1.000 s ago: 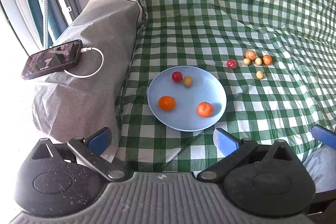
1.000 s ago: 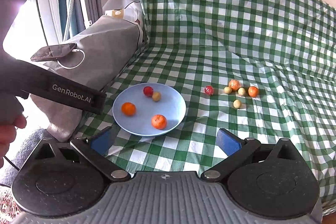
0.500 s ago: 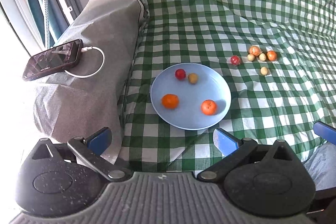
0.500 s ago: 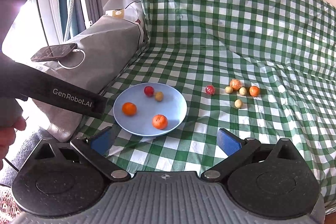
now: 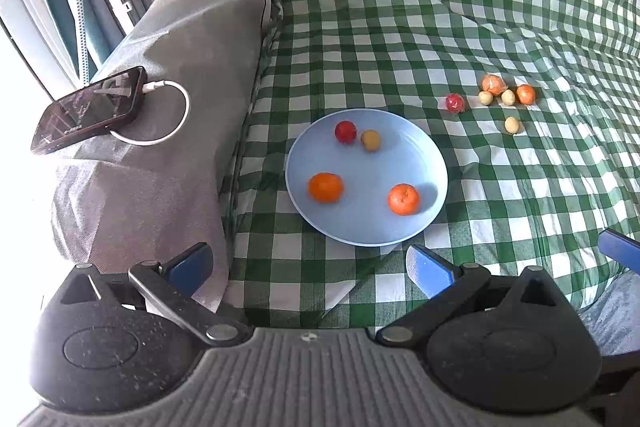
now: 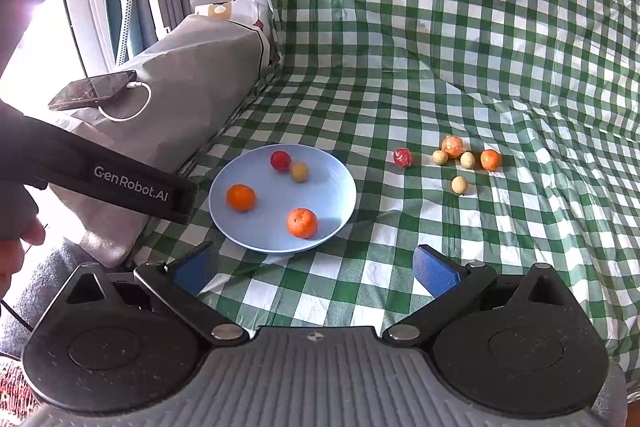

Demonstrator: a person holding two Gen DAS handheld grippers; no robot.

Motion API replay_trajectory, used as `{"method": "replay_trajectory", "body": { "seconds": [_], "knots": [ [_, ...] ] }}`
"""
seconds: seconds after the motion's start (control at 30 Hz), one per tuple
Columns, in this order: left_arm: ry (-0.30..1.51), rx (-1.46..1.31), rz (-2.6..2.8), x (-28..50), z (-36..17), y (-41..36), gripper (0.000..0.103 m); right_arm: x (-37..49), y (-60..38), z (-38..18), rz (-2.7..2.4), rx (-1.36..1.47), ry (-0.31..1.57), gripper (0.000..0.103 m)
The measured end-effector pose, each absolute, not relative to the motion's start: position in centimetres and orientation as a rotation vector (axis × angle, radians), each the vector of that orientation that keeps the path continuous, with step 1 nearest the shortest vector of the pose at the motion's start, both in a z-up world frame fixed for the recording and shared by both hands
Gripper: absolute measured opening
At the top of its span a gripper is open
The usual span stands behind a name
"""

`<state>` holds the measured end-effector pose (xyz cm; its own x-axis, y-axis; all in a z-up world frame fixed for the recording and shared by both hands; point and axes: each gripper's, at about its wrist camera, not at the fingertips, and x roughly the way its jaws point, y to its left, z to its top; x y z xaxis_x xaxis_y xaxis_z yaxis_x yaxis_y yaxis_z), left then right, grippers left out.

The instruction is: Organize fruits

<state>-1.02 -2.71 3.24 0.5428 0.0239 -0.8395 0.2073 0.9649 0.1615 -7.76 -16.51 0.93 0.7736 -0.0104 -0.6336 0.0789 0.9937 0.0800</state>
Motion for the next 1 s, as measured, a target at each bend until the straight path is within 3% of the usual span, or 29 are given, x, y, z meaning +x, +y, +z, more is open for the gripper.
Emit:
{"method": "replay_trajectory", "body": {
  "seconds": [0.57,1.0],
  "knots": [
    [0.988,0.239,-0.248,8.9,0.7,-12.9,0.103,-2.1,-29.3,-3.7,-0.356,0.197,0.662,0.102],
    [1.08,0.363,-0.51,23.7,-9.7,-27.1,0.103,11.7,-44.4,-12.6,-0.461,0.199,0.67,0.098]
  ]
}}
